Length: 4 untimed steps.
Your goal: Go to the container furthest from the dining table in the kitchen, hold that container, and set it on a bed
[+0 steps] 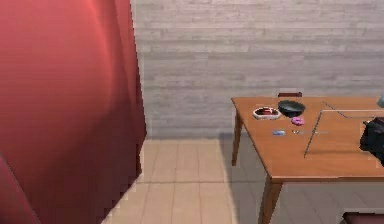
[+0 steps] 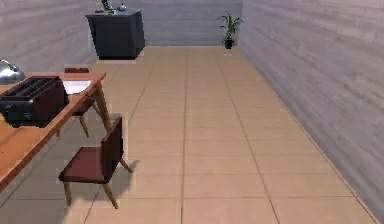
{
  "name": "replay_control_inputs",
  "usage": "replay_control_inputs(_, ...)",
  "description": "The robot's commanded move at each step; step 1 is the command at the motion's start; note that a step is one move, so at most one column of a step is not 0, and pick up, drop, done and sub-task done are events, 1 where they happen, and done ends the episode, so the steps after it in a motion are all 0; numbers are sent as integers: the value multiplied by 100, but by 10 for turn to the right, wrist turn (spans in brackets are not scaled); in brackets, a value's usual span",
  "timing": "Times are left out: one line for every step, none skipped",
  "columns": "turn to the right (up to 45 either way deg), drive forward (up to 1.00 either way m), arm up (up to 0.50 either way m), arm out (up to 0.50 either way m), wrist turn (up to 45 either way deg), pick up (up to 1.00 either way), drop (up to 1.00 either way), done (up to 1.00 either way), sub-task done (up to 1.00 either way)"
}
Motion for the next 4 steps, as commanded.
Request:
replay_control_inputs(0, 40, 0, 0, 0, 0, 0, 0, 0)
replay_control_inputs(450, 0, 0, 0, 0, 0, 0, 0, 0)
replay_control_inputs(450, 0, 0, 0, 0, 0, 0, 0, 0)
replay_control_inputs(420, 0, 0, 0, 0, 0, 0, 0, 0)
